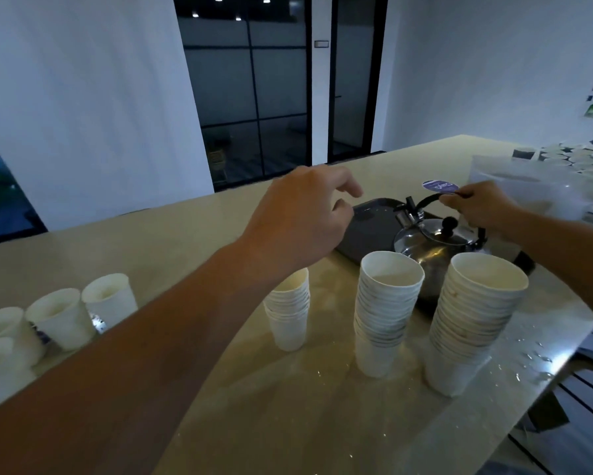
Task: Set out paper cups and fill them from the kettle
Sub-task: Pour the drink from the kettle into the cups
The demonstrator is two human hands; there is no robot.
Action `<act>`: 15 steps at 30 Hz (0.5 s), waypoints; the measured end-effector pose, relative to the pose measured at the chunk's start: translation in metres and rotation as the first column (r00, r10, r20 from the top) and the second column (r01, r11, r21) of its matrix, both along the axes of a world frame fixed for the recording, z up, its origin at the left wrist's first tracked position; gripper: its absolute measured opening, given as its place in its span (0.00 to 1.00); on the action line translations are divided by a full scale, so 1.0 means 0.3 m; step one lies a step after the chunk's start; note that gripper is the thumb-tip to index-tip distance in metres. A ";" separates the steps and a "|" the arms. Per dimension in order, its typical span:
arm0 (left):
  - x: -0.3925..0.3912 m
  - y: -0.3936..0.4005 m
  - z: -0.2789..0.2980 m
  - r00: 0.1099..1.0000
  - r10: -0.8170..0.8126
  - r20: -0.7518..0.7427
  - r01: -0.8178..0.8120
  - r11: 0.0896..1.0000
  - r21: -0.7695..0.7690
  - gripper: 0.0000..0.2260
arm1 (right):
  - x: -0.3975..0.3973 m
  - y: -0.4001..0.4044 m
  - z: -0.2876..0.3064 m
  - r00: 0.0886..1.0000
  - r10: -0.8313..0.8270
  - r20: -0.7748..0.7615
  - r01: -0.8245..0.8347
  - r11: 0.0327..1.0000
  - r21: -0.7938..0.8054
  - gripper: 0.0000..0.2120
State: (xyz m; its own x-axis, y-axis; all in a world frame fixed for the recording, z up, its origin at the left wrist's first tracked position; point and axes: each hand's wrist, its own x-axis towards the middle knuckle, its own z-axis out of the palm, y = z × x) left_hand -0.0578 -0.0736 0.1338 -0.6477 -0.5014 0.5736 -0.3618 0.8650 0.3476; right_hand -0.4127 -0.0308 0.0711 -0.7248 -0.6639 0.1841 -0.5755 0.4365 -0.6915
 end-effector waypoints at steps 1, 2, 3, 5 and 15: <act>0.008 -0.002 0.008 1.000 0.008 -0.004 -0.009 1.000 -0.017 0.10 | 0.014 0.000 0.025 1.000 0.002 0.008 -0.002 1.000 -0.014 0.15; 0.018 -0.004 0.018 1.000 0.016 -0.009 -0.017 0.999 -0.033 0.10 | 0.029 -0.001 0.053 1.000 0.008 0.019 -0.007 0.999 -0.034 0.13; 0.025 -0.005 0.027 1.000 0.024 -0.014 -0.025 0.999 -0.043 0.10 | 0.042 -0.006 0.079 1.000 0.009 0.024 -0.007 0.998 -0.057 0.12; 0.046 -0.006 0.056 0.999 0.031 -0.033 -0.033 0.998 -0.053 0.10 | 0.076 -0.012 0.151 1.000 0.000 0.012 0.001 0.996 -0.094 0.12; 0.279 -0.025 0.308 0.988 0.045 -0.149 -0.048 0.999 -0.016 0.11 | 0.389 -0.029 0.666 0.990 0.106 -0.093 -0.129 0.948 -0.292 0.15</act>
